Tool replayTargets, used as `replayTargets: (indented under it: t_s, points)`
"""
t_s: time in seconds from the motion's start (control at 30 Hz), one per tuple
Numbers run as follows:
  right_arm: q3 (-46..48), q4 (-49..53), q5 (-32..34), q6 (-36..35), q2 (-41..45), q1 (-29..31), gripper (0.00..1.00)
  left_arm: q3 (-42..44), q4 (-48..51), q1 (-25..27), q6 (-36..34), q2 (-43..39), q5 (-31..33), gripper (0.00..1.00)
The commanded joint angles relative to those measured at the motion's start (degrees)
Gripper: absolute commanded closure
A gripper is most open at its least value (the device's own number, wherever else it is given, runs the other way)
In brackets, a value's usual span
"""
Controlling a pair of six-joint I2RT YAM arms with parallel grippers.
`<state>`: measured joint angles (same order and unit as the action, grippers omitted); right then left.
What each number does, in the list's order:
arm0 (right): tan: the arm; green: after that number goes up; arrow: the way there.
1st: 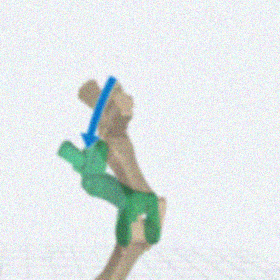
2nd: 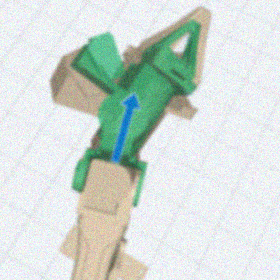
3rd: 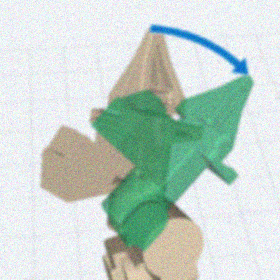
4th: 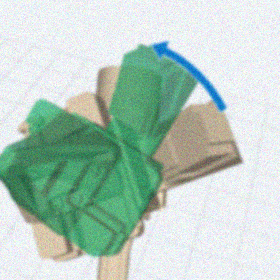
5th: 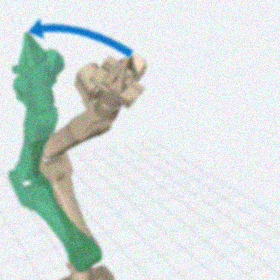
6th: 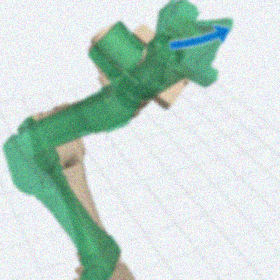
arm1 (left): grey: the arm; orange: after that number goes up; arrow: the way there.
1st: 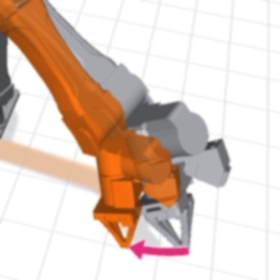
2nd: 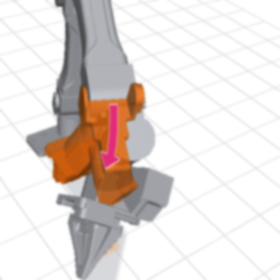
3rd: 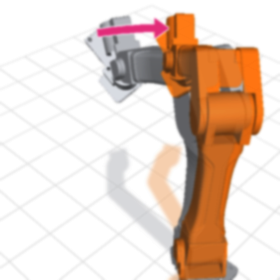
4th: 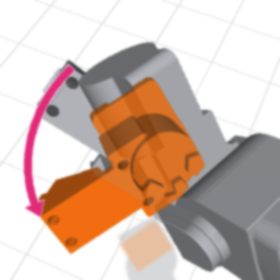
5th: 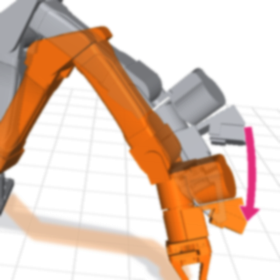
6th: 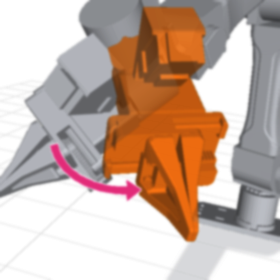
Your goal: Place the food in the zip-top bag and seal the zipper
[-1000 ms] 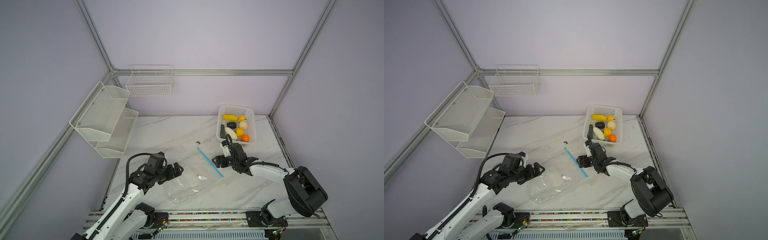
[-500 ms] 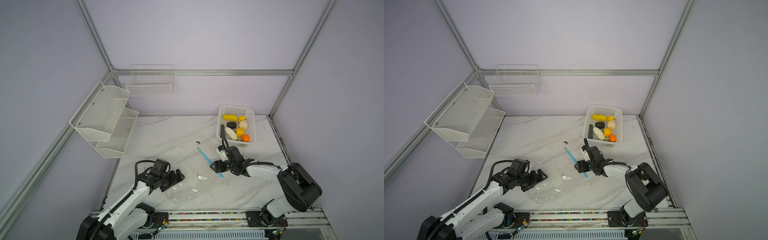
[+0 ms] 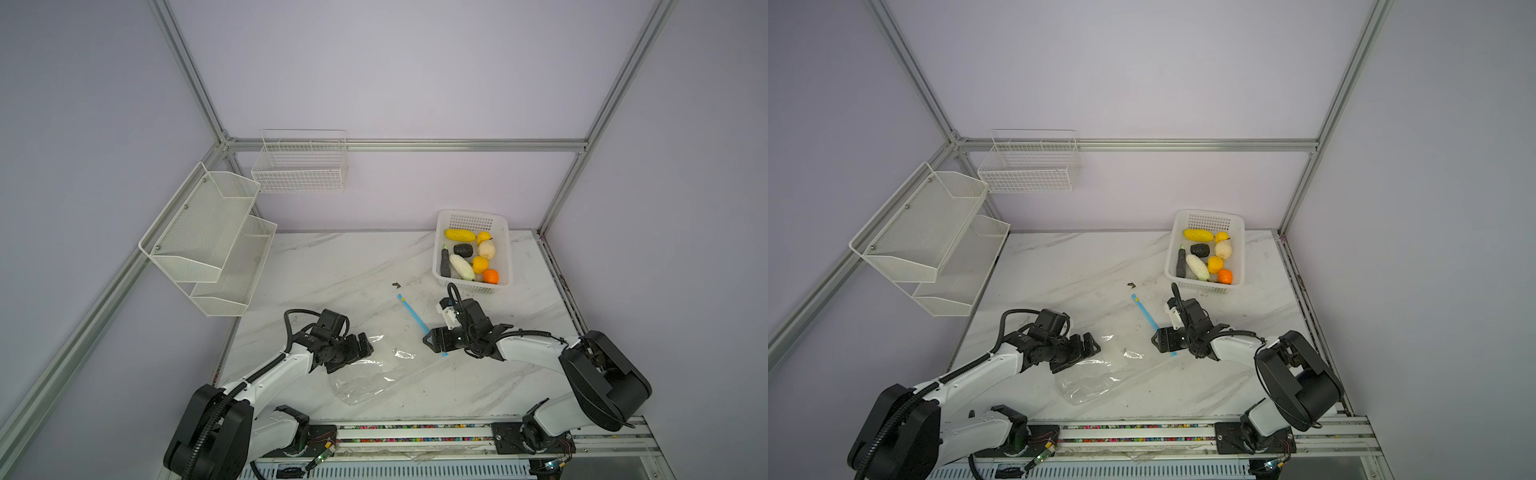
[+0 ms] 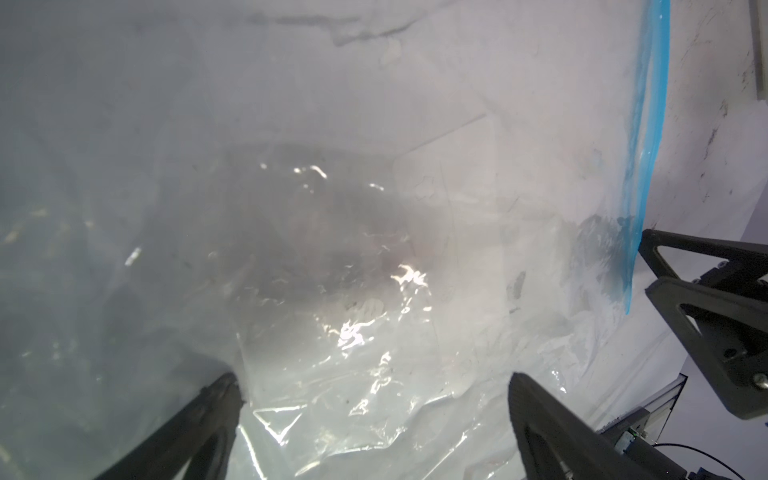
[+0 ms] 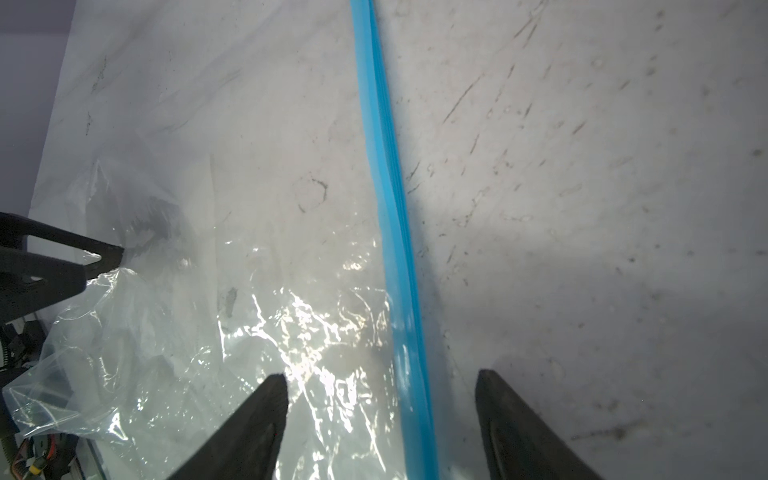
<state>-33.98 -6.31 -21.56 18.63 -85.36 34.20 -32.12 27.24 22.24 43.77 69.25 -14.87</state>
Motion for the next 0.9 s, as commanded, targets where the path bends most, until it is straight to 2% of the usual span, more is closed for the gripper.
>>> replayTargets:
  t_s: [0.0,0.37,0.53,0.87]
  points:
    - [1.4,-1.2,-1.9,2.5,1.5,0.5,0.25,-4.3,-0.8,0.0,-3.9,2.9,3.0,0.00]
    - [5.2,-1.4,-5.3,5.7,5.3,1.4,0.27,-10.8,-1.7,-1.5,-8.4,9.3,3.9,0.00]
    - [7.5,-6.8,-9.9,10.6,5.4,2.1,0.30,-13.5,-1.4,-2.9,-10.4,11.0,4.7,0.00]
    - [8.6,-14.3,-10.6,16.1,1.1,8.4,0.31,-19.2,-0.2,-5.0,-12.6,14.2,3.9,0.00]
